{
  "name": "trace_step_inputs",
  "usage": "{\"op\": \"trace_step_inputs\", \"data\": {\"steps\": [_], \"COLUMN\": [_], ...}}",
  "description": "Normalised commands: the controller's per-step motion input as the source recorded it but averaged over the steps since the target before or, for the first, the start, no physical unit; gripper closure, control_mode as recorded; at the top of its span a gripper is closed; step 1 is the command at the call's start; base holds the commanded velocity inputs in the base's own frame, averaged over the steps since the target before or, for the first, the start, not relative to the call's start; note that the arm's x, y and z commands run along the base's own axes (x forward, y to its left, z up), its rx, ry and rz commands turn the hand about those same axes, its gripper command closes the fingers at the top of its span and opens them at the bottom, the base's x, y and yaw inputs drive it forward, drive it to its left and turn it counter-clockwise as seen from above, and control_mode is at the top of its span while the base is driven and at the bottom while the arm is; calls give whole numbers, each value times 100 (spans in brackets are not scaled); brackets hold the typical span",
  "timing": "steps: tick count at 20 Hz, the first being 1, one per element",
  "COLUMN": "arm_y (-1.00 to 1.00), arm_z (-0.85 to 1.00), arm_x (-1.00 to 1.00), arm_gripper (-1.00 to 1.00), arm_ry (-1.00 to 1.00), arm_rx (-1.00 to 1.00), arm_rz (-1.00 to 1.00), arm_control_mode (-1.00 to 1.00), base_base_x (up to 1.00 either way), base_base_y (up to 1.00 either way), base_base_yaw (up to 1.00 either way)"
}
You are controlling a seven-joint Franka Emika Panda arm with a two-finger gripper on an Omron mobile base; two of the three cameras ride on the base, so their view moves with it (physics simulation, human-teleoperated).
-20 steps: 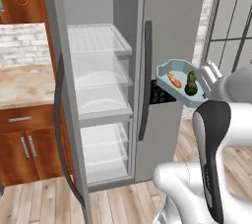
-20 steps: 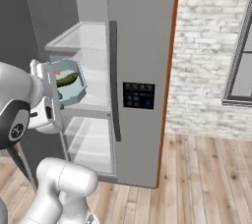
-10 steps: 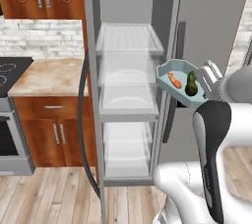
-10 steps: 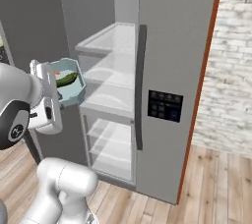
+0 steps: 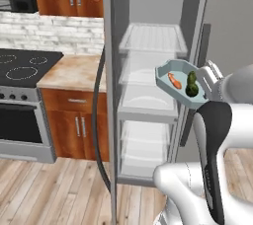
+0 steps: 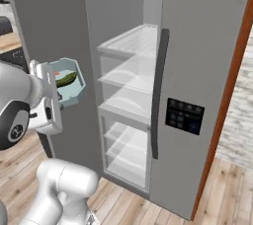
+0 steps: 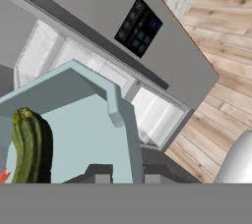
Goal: Place the tupperware containing the shrimp and squash meal in the microwave. Close the microwave door and press the start button to reheat the meal.
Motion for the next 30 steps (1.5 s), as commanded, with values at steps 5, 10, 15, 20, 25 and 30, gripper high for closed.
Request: {"op": "trace_step_inputs", "data": {"steps": [5, 10, 15, 20, 25, 30], "arm_y": [0, 0, 0, 0, 0, 0], "arm_z": [0, 0, 0, 0, 0, 0], "arm_x": [0, 0, 0, 0, 0, 0], "arm_gripper": [100, 100, 100, 100, 100, 100], "arm_ry": [0, 0, 0, 0, 0, 0], "arm_rx": [0, 0, 0, 0, 0, 0], "arm_rz": [0, 0, 0, 0, 0, 0], "arm_control_mode": [100, 100, 100, 100, 100, 100], "base_base_x": [-29, -55, -78, -47, -15, 11], "base_base_y": [-100, -100, -69, 1, 21, 16], "base_base_yaw": [31, 39, 58, 70, 74, 64]}}
